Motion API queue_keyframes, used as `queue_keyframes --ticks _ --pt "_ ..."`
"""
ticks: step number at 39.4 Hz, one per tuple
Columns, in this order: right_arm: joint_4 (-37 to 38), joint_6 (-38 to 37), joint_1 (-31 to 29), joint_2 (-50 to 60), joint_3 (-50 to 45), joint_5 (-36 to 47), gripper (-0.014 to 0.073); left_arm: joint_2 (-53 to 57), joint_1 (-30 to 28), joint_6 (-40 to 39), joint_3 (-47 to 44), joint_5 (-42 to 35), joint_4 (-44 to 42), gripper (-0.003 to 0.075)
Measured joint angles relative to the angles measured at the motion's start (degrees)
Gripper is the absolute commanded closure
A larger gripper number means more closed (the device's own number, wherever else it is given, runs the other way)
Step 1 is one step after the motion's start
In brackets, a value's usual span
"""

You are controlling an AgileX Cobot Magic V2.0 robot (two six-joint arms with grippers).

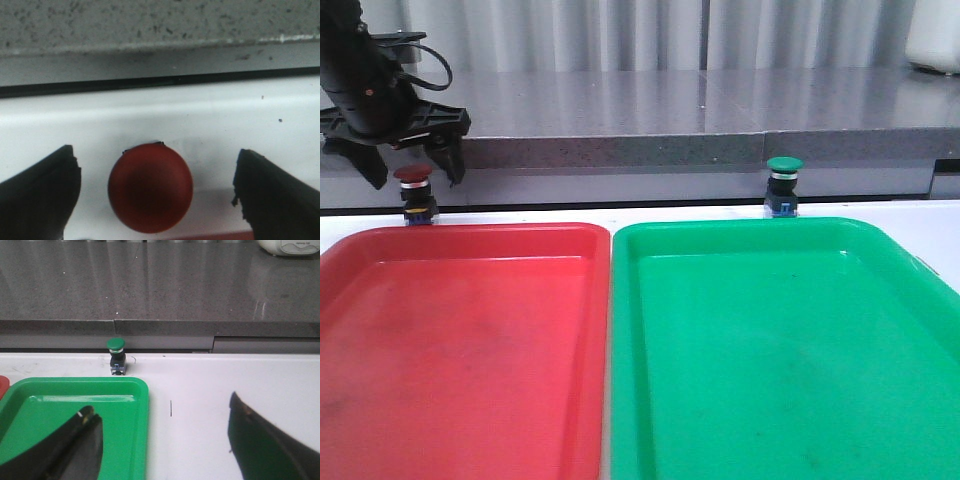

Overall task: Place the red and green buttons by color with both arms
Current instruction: 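Move the left gripper over the red button and close on it, then lift the red button with the left gripper and lower it into the red tray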

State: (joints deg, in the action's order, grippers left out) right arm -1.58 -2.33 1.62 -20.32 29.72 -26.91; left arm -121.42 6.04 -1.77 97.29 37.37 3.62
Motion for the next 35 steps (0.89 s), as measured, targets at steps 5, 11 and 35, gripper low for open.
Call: queue_keyframes --ticks 5,11,35 --pt "0.00 0.00 0.00 0.00 0.00 0.00 0.0048 -0.09 0.00 0.00 0.00 -0.26 0.00 0.0482" --pt "0.00 0.00 0.00 0.00 0.00 0.00 0.0048 -0.09 0.00 0.00 0.11 -0.26 -0.04 0.0634" --pt "0.00 0.00 0.00 0.00 0.00 -0.04 0.0048 22.59 2.66 0.04 -15.97 -2.24 -0.16 0.0657"
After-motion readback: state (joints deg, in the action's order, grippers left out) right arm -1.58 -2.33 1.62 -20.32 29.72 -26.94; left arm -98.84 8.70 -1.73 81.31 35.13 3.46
